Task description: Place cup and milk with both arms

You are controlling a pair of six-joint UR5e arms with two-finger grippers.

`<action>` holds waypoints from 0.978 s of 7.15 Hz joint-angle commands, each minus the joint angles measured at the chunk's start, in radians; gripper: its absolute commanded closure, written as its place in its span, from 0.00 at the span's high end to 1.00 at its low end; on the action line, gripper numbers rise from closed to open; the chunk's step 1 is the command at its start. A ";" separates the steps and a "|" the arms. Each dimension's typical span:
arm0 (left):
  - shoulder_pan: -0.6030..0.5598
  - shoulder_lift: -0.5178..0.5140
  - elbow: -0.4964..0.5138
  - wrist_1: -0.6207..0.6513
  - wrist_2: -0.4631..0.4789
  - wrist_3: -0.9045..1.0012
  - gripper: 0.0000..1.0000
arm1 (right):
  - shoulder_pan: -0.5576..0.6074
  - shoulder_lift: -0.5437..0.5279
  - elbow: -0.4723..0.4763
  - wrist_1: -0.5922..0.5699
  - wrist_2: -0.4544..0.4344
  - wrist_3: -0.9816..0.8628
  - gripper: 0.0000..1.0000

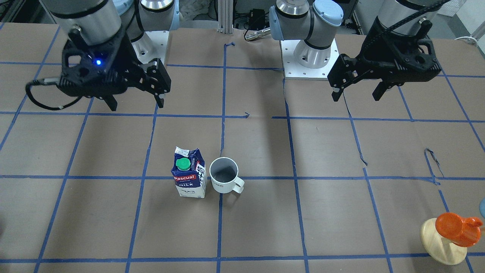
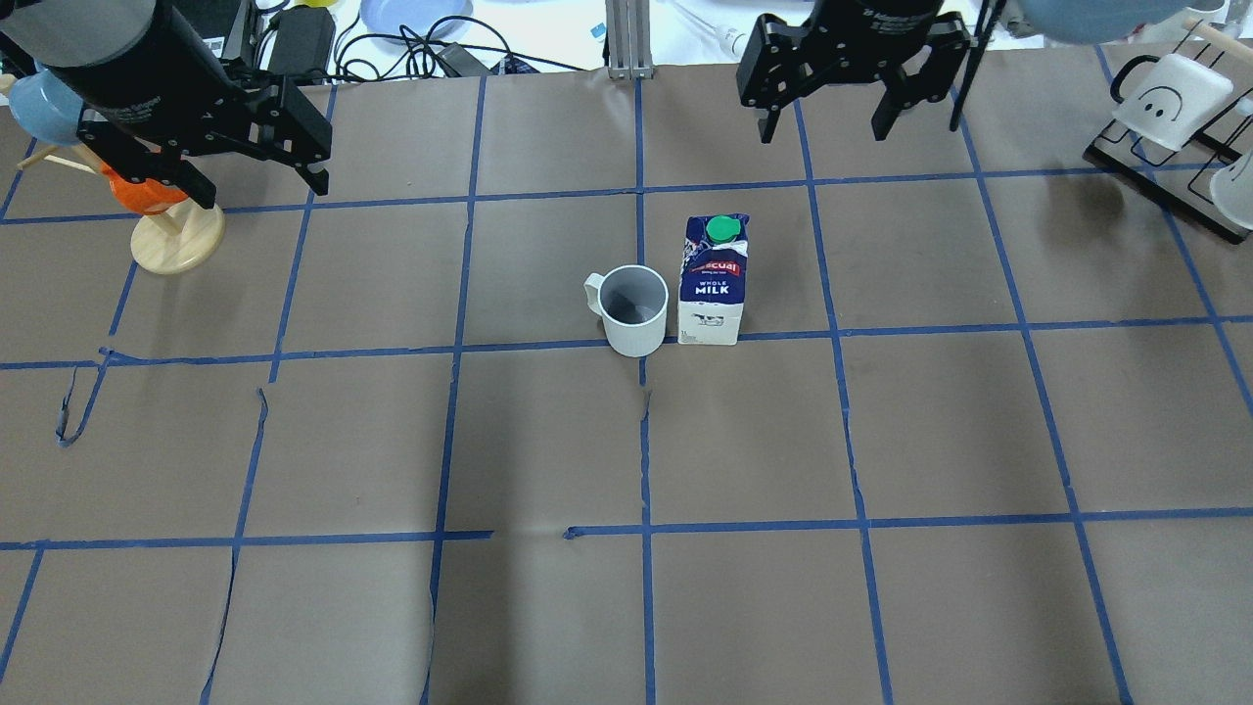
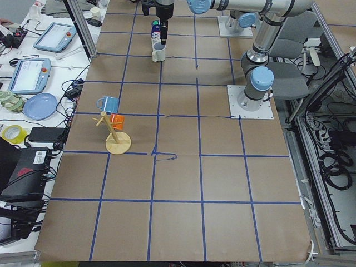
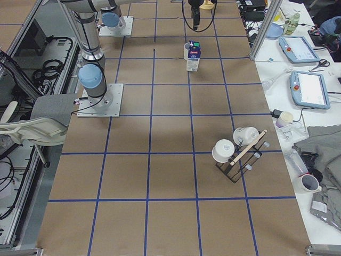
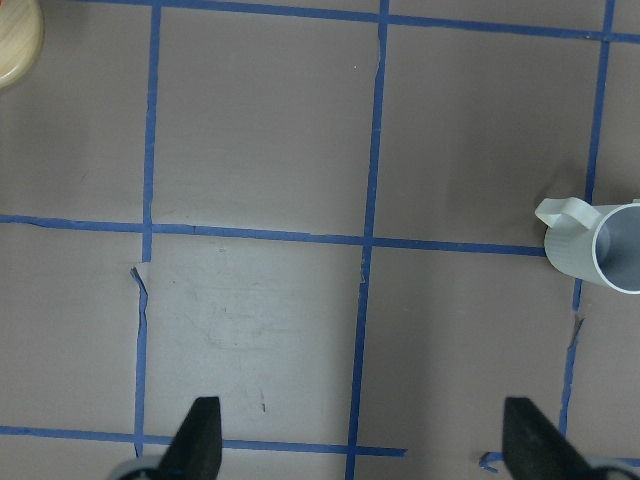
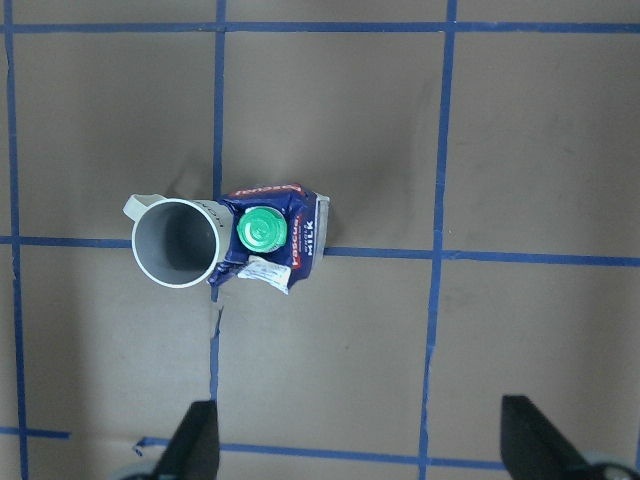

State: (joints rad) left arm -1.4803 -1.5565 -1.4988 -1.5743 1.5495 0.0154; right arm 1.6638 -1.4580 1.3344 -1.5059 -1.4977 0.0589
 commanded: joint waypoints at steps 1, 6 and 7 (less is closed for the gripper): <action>0.000 0.000 0.000 0.000 -0.002 0.000 1.00 | -0.022 -0.121 0.124 0.018 -0.068 -0.008 0.96; 0.000 -0.002 0.000 0.000 -0.003 -0.002 1.00 | -0.032 -0.140 0.144 -0.088 -0.067 -0.007 1.00; 0.000 0.000 0.000 0.000 -0.003 -0.002 1.00 | -0.032 -0.142 0.144 -0.086 -0.067 -0.010 1.00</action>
State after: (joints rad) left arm -1.4803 -1.5577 -1.4987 -1.5739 1.5462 0.0140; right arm 1.6331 -1.5988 1.4791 -1.5909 -1.5644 0.0535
